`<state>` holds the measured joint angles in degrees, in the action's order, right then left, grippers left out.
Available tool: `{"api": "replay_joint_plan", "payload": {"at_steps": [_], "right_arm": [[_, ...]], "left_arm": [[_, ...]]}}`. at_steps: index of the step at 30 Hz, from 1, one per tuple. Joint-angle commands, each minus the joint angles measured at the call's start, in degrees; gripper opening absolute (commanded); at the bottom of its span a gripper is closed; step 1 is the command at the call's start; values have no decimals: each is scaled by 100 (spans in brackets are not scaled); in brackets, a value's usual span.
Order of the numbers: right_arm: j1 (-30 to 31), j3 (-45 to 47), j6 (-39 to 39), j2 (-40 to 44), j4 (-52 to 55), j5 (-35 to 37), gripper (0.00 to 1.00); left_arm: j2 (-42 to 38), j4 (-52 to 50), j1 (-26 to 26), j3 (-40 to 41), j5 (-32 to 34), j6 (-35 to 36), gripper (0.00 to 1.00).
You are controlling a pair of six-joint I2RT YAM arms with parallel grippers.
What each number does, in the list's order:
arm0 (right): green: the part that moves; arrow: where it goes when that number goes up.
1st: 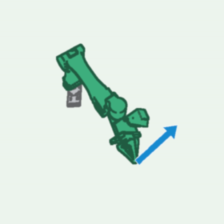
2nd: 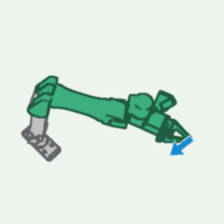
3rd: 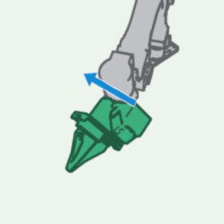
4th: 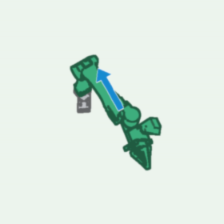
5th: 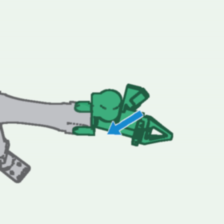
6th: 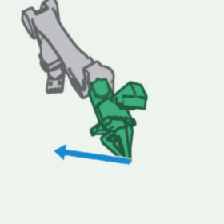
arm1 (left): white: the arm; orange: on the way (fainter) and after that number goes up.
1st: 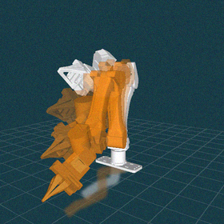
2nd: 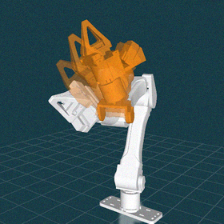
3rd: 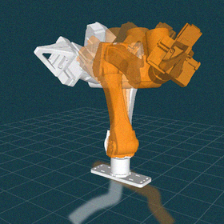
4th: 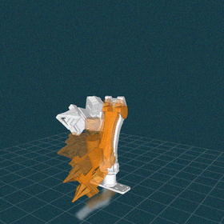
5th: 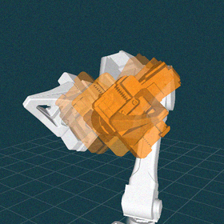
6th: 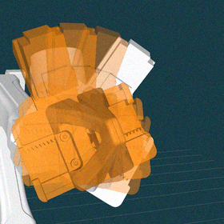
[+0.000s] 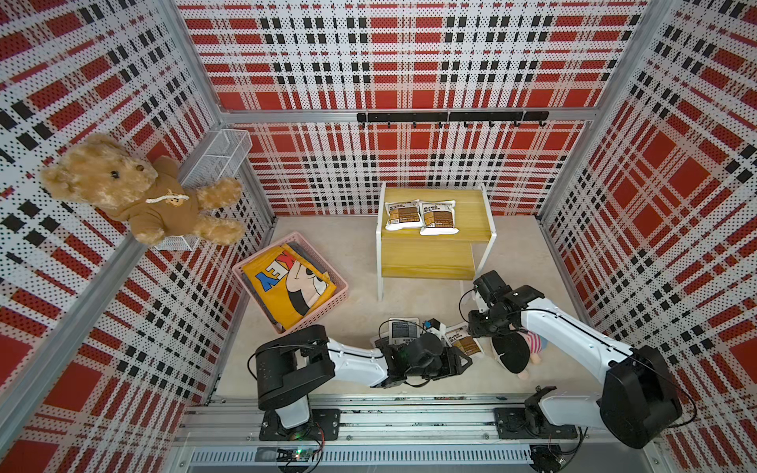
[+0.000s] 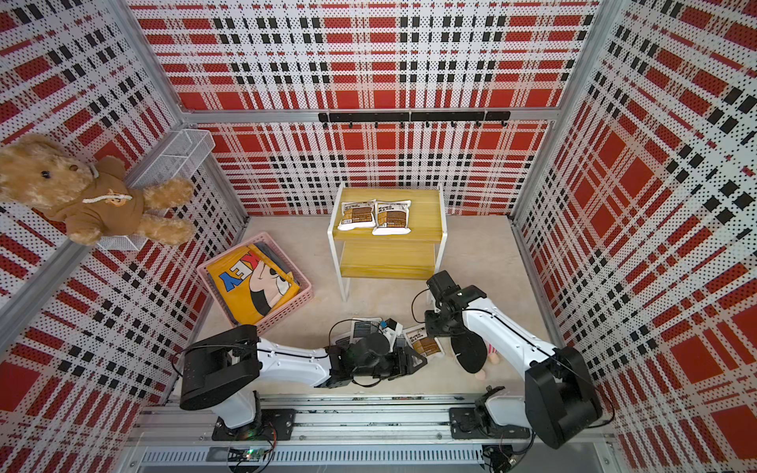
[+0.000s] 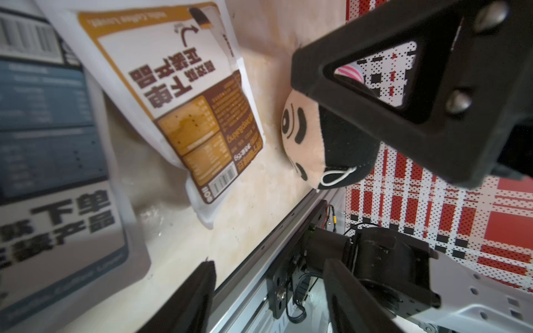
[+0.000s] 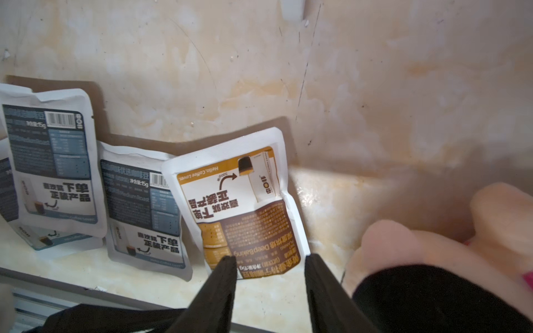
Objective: Place the bagged coffee beans on the shelf by color
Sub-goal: Pick up the bagged coffee beans at the center of the board.
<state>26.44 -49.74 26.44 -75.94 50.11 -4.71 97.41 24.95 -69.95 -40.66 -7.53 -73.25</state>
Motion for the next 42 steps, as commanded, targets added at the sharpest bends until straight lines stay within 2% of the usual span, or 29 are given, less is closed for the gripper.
{"api": "replay_joint_plan", "payload": {"at_steps": [1,13,24,31,36,42], "right_arm": [[-18,67,-67,-83,-150,-11,45],[-60,91,-103,-386,-260,-51,45],[-143,248,-94,-741,-567,-151,42],[-141,302,-125,-826,-673,-264,41],[-139,313,-150,-814,-701,-383,41],[-140,315,-140,-755,-695,-391,41]], "left_arm": [[76,-597,65,-181,50,128,67],[696,-995,301,-905,-63,556,67],[894,-1034,412,-883,-104,643,64],[1043,-845,474,-912,-161,638,51],[1147,-778,525,-1020,-183,662,46],[1144,-776,519,-1038,-215,654,18]]}}
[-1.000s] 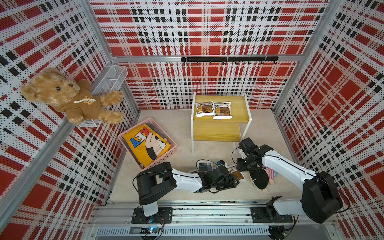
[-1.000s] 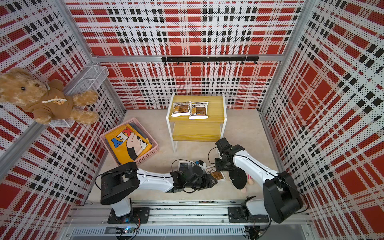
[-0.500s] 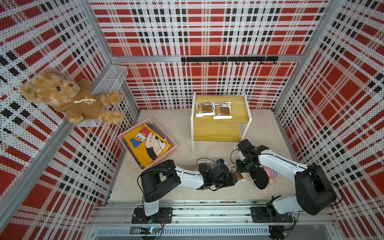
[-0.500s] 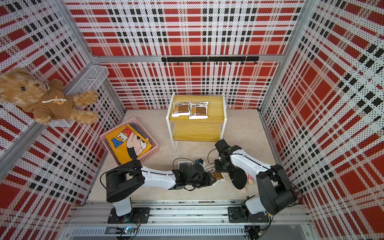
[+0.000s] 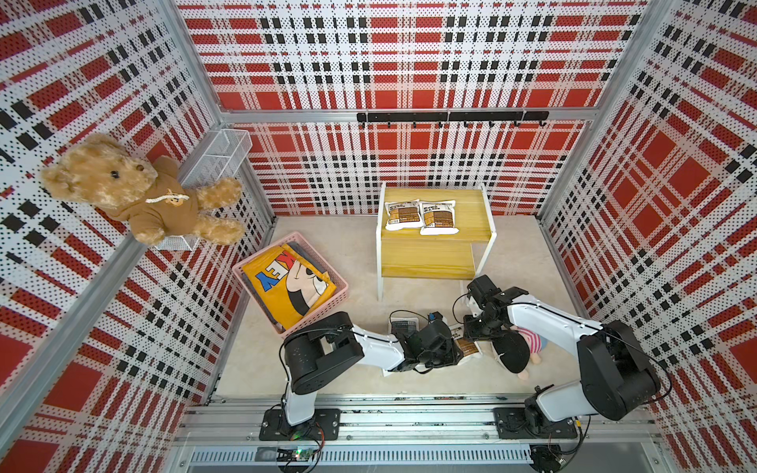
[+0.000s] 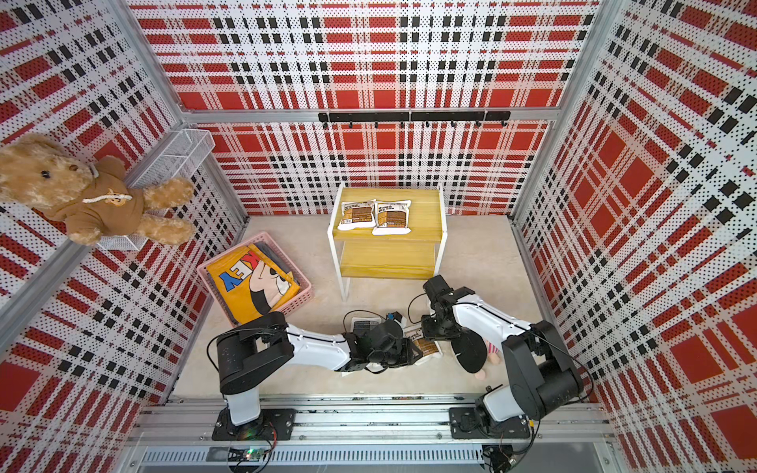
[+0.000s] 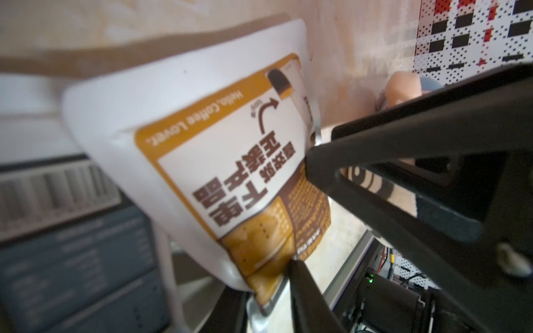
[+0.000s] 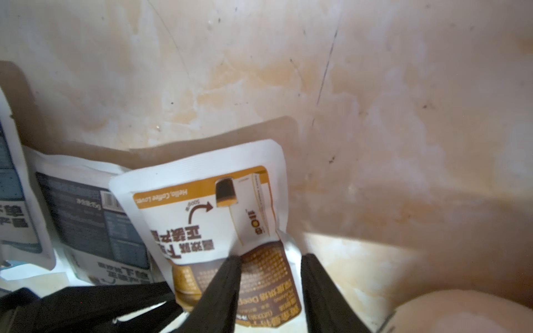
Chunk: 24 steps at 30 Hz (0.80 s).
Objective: Place the bagged coffee beans on the shelf by color
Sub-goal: Pick up the bagged coffee beans at the center of the board.
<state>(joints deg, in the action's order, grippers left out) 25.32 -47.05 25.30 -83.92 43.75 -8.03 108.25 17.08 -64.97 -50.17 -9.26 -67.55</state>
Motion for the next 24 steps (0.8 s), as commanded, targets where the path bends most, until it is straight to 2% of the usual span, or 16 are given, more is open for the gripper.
{"api": "replay_joint_plan", "payload": {"at_steps": [1,5,7,9,11,14,19,24], "right_arm": [[-28,37,-32,55,-59,-61,41],[-30,29,-14,201,-34,-76,45],[-29,17,31,335,-21,-84,49],[-31,-19,58,499,64,-58,59],[-32,-122,95,752,232,32,74],[-36,-388,85,1255,588,166,85],[-73,-935,49,2012,1209,91,90],[-120,-1487,76,2677,1603,-493,91]], "left_arm": [[42,-5,28,-70,-33,82,14],[-82,-29,35,26,-7,75,0],[-118,-36,45,23,-6,95,0],[-145,-35,42,9,-13,96,0],[-213,-31,38,-8,-22,114,0],[-464,-102,32,-10,-39,203,0],[-1103,-450,-32,-49,-32,450,0],[-1833,-955,-240,-103,32,687,0]]}}
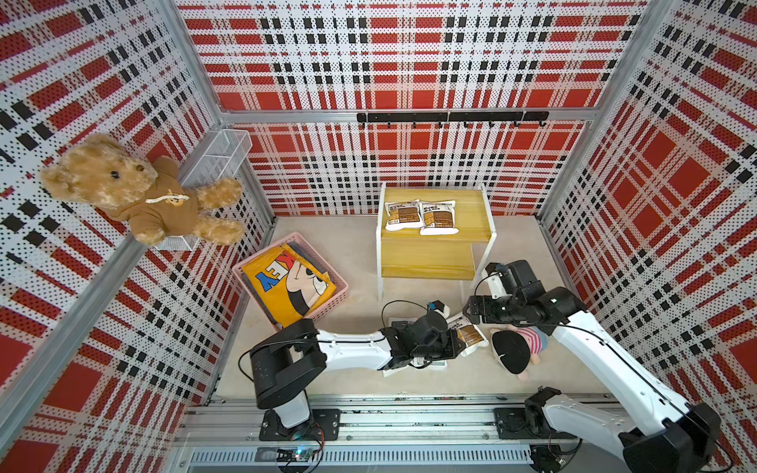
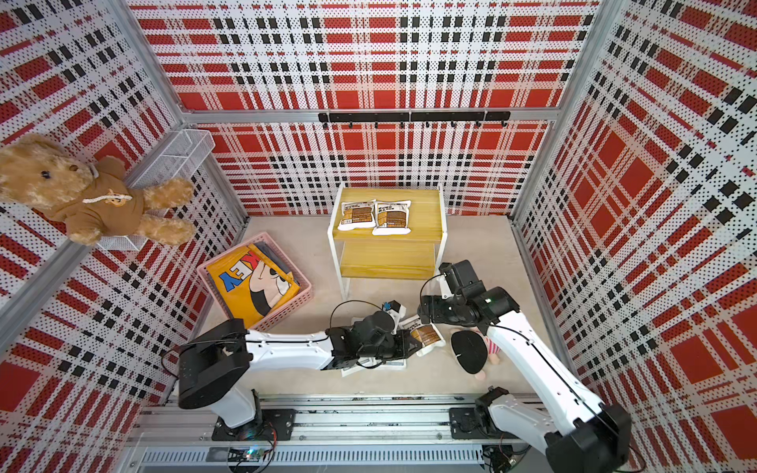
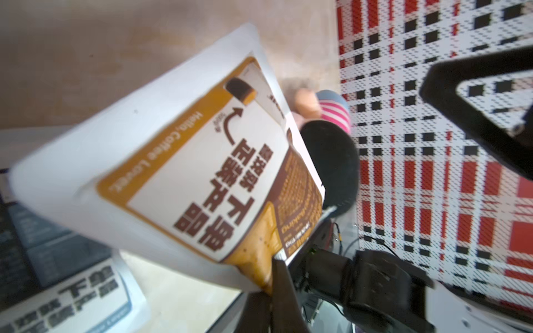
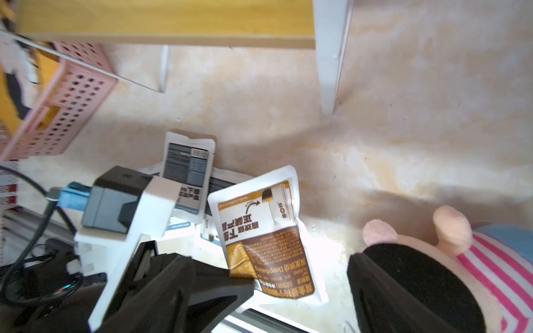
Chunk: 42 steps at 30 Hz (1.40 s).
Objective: Place the bagged coffee beans on the shelf by color
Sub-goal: Pick up the bagged coffee beans at the center of the board, then place the bagged coffee beans on the shelf.
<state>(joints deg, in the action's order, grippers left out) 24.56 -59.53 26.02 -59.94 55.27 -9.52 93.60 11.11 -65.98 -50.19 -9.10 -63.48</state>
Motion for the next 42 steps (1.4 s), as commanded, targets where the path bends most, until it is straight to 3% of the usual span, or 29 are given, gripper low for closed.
{"api": "replay_joint_plan", "payload": {"at_steps": [1,9,16,20,29,34,42], "right_arm": [[-50,-377,22,412,477,-523,91],[-65,-1549,327,764,605,-1961,90],[-69,-2426,615,740,414,-2535,89],[-74,-2722,810,665,156,-2563,89],[-82,-3146,730,659,-637,-1844,90],[-108,-3179,727,393,-792,-1869,90],[-320,-3116,755,262,-930,-2036,90]], "left_arm": [[-545,-461,-186,-79,60,315,0],[-2332,-1413,-440,-54,667,472,0],[-3313,-2419,-90,-944,846,929,0],[-2997,-3238,243,-2045,733,1561,0],[-1356,-5278,1893,-4828,136,3232,0],[-344,-5620,2018,-6072,95,3876,0],[720,-5887,2133,-7568,-251,4213,0]]}}
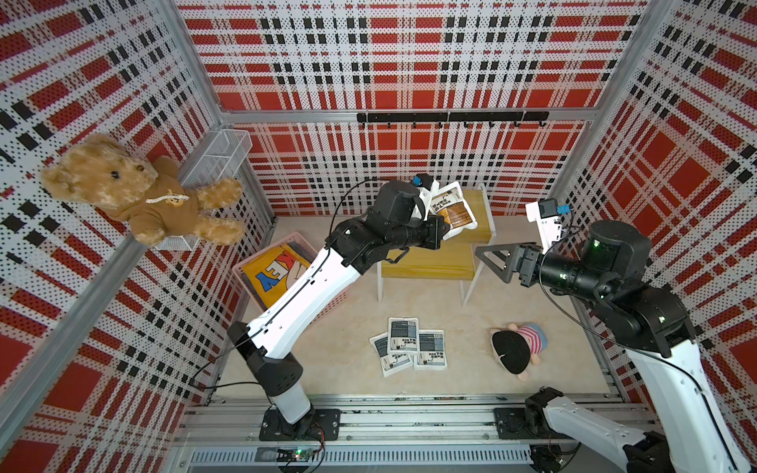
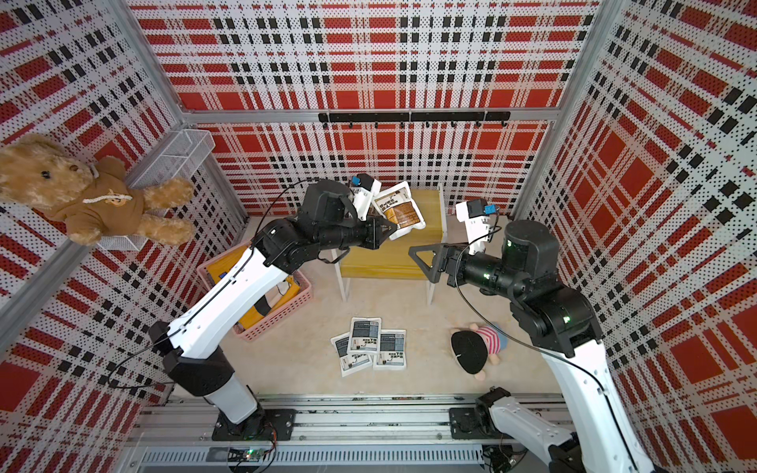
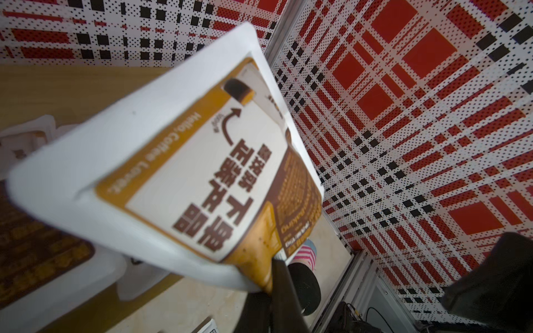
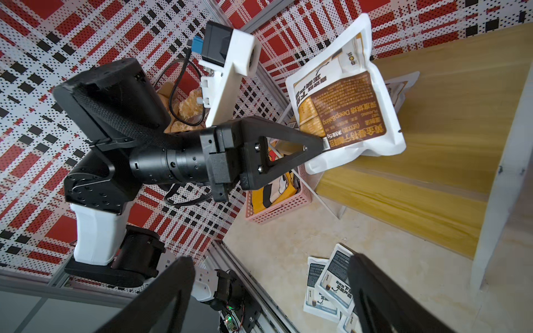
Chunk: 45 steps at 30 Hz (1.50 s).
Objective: Place the bagged coffee beans on the shelf by color
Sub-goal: Place the bagged coffee beans on the shelf.
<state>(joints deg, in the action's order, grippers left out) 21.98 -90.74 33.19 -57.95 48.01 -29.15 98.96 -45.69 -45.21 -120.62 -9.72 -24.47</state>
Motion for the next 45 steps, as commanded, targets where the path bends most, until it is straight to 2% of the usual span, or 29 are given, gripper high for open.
{"api": "replay_joint_plan", "payload": {"at_steps": [1,7,11,19,29,43,45], "right_arm": [[-72,21,38,63,-204,-74,90],[-180,83,65,114,-224,-11,91],[-360,74,10,111,-157,45,92],[-1058,126,249,-52,-474,-717,90],[-1103,317,328,-45,-625,-838,90],[-1161,474,274,-14,-670,-873,91],[-1169,501,259,0,-670,-882,91]], "left_arm": [[299,-258,56,-690,-171,311,0],[802,-493,122,-1192,-155,311,0],[840,-546,110,-1166,-179,461,0],[897,-542,206,-1276,-482,456,0],[1412,-581,155,-1758,-649,367,0],[1651,-613,195,-1943,-549,289,0],[1680,-608,212,-1987,-540,206,6]]}}
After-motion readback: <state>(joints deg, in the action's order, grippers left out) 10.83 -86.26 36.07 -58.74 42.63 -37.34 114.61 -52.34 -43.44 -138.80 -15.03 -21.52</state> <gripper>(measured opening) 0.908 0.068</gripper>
